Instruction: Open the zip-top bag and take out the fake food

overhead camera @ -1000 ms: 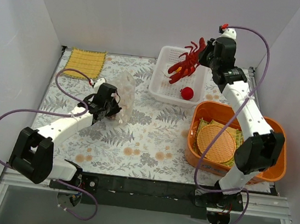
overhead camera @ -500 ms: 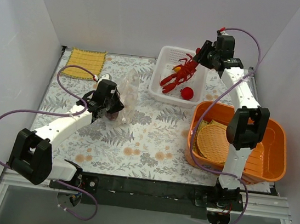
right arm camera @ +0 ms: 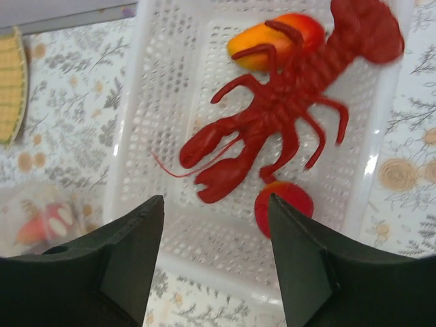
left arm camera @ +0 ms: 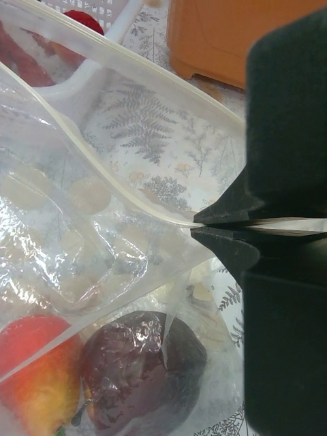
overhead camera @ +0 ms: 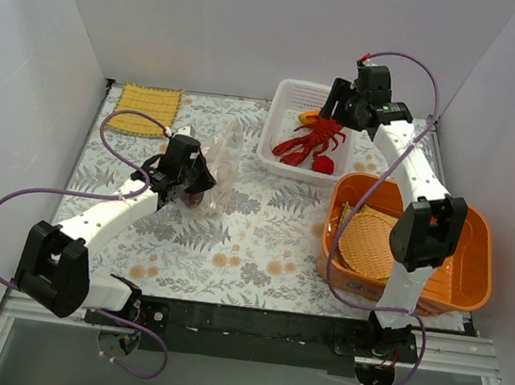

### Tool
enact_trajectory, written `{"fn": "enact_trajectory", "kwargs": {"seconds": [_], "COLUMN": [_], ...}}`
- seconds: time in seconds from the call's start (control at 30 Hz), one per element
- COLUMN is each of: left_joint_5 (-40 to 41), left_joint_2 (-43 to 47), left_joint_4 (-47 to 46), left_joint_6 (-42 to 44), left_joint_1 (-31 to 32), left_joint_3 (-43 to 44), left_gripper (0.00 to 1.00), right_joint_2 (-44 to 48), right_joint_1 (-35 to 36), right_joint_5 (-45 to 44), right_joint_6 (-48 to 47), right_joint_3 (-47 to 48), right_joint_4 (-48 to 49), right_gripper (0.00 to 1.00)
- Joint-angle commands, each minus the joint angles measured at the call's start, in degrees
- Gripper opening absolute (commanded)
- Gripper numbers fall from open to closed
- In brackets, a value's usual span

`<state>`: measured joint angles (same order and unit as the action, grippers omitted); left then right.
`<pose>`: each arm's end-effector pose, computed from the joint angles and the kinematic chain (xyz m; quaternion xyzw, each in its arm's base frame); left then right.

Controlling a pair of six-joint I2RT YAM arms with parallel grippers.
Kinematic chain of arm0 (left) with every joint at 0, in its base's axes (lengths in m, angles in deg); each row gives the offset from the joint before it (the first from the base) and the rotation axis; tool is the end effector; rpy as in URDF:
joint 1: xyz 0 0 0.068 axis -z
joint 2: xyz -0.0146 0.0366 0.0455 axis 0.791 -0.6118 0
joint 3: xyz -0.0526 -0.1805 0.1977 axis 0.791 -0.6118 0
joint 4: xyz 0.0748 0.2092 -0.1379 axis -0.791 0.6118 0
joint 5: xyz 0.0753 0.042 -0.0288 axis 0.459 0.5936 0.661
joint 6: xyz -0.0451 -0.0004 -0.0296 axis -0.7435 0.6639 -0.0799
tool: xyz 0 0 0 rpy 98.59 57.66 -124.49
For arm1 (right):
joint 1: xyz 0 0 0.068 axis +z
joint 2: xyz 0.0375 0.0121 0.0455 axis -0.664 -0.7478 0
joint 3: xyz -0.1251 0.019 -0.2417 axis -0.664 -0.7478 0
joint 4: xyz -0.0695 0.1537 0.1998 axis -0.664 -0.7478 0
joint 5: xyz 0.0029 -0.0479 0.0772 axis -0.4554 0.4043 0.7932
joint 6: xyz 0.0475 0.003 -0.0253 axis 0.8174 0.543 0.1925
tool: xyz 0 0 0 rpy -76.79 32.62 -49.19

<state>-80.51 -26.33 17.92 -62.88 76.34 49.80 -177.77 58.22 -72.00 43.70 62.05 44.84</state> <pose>0.2562 -0.1120 0.2511 -0.4355 0.8070 -0.2955 0.2680 0.4361 0.1299 0.3510 0.0515 0.8788 0.1581 0.4473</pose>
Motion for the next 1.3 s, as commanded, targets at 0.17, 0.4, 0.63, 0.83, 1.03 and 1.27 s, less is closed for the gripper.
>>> {"fn": "enact_trajectory", "kwargs": {"seconds": [0.17,0.4,0.63,0.83,1.03,1.27], "left_joint_5": [-1.4,-0.8,-0.6,-3.3,6.4,22.1], "left_joint_2": [2.6,4.0,6.7,11.1,15.7,15.7], "left_joint_4": [-0.6,-0.1,0.5,-2.2,1.9,11.0], "left_joint_6": [-0.4,-1.3,-1.8,-3.2,-7.6,-11.4], "left_joint_1": [0.1,1.5,2.6,4.5,4.6,4.5], "left_joint_3": [2.2,1.8,0.8,-0.9,-2.5,-0.6], "left_gripper": [0.00,0.00,0.00,0.00,0.35,0.56], "right_joint_2": [14.4,6.2,0.8,1.4,3.2,3.6], "right_joint_1": [19.0,29.9,30.9,31.3,31.3,31.2], "right_joint_5": [2.4,2.5,0.8,2.8,4.8,7.1], "right_joint_6": [2.4,4.9,5.7,7.6,9.6,10.2], "right_joint_3": [-15.3,-11.6,-12.3,-18.9,-27.8,-31.5], "right_joint_4": [10.4,12.1,12.1,17.1,24.7,30.0], "right_gripper": [0.39,0.27,0.24,0.23,0.27,0.33]}}
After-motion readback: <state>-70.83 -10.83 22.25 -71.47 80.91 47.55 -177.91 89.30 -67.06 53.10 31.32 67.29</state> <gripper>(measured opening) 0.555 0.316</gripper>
